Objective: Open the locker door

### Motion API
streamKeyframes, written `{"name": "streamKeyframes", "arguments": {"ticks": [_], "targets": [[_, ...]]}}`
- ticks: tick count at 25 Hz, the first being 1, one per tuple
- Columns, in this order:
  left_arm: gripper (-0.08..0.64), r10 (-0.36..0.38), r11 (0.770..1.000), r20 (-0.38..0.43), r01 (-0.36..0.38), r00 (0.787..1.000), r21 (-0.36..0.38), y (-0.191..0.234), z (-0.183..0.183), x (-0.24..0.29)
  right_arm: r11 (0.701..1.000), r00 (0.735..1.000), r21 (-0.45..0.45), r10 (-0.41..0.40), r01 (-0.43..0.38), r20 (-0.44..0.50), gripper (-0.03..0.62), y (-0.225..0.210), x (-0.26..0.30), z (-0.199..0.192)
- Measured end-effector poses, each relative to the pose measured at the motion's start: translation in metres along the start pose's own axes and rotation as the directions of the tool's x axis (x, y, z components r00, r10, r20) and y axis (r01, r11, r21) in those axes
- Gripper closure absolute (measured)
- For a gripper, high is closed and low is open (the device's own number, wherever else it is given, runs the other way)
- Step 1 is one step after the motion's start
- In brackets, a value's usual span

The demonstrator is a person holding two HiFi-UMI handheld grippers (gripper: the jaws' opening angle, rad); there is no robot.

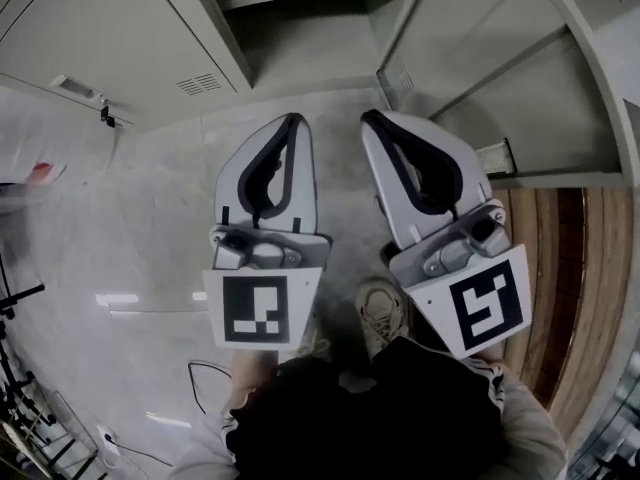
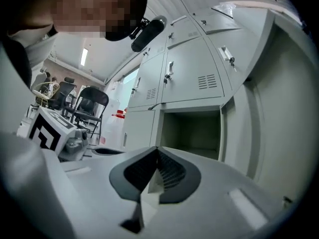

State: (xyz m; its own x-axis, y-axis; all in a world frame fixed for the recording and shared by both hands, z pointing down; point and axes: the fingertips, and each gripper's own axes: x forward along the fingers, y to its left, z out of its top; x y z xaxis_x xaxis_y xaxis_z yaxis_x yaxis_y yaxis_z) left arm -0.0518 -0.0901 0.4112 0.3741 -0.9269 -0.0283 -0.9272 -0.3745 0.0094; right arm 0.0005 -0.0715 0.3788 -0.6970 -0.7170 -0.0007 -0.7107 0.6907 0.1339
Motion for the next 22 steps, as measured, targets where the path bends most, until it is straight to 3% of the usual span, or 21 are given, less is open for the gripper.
{"name": "streamKeyframes", "arguments": {"ticks": [6, 11, 22], "targets": [[0.545, 0.062, 0.996, -0.041, -0.060, 0.997, 0.064, 0.020, -0.020, -0.004, 1.000, 0.998, -0.015, -0.005, 0.003, -0.069, 0.588, 0.007, 0.025, -0.041], [0.545, 0.075, 0.995, -0.059, -0.072, 0.995, 0.062, 0.022, -0.031, -0.001, 1.000, 0.990, 0.027, -0.006, 0.010, -0.138, 0.588, 0.009, 0.031, -0.074], [0.545, 0.079, 0.995, -0.065, -0.075, 0.995, 0.063, 0.019, -0.040, 0.002, 0.997, 0.988, 0.073, -0.019, 0.031, -0.153, 0.588, 0.004, 0.031, -0.088]]}}
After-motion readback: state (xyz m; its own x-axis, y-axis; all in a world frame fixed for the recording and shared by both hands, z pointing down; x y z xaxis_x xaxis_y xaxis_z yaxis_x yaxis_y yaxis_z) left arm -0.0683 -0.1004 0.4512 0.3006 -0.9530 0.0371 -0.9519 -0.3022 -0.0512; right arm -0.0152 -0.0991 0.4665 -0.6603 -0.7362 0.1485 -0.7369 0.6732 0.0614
